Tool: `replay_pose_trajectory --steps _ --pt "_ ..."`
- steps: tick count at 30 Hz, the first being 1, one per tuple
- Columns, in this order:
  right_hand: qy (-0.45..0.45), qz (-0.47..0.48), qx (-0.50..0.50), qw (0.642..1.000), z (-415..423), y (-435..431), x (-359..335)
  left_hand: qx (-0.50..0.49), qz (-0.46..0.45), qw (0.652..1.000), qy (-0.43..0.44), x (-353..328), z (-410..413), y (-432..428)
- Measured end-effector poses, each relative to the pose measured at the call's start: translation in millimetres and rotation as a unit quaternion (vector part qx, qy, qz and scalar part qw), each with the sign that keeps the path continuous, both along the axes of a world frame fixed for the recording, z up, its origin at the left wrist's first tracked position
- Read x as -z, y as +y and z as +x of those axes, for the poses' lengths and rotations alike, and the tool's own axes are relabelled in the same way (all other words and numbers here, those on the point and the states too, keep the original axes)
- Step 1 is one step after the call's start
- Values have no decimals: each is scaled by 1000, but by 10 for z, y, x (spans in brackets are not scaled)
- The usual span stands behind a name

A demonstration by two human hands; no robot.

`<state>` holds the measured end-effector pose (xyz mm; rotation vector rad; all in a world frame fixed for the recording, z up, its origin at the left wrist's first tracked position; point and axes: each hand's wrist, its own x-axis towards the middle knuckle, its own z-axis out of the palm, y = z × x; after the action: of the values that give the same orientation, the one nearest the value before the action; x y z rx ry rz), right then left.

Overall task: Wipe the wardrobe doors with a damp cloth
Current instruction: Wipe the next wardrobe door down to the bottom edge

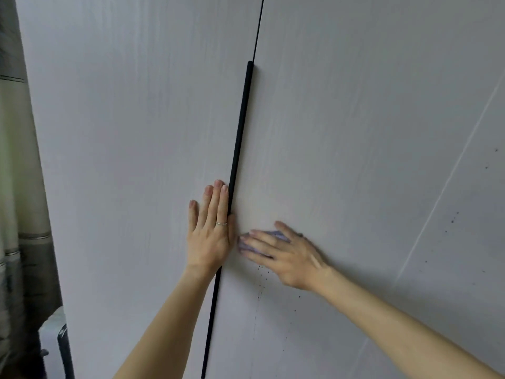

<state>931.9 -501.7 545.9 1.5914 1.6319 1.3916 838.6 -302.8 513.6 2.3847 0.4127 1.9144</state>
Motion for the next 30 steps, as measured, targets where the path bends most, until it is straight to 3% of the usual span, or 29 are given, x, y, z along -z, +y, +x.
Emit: replay_pose_trajectory --steps 2,5,8,10,13,16,19,22,24,27,30 --pt "2 -22 9 1000 118 -251 -23 1 2 1000 6 9 -4 -12" --pt "50 162 13 985 218 -440 -549 7 -23 1000 14 -6 -13 -41" --pt "152 409 5 900 294 -669 -1109 9 -31 999 20 13 -7 -84" --pt "198 500 6 843 330 -787 -1141 7 -31 999 18 21 -19 -89" --pt "207 508 15 836 392 -925 -568 12 -28 999 21 22 -28 -100" --pt "212 392 54 893 378 -1092 460 -3 -21 1000 16 -9 -16 -71" --pt "147 249 130 948 397 -1442 1203 -4 -13 999 29 -11 -19 -84" --pt "132 211 135 959 481 -1655 1115 -4 -22 999 32 -11 -35 -98" --pt "163 301 102 934 532 -1635 692 -11 -26 999 29 -14 -32 -106" --pt "217 469 73 853 574 -1572 -122 2 -43 999 28 -14 -28 -122" --pt "232 541 71 805 633 -1532 -441 -4 -51 999 12 10 17 -150"
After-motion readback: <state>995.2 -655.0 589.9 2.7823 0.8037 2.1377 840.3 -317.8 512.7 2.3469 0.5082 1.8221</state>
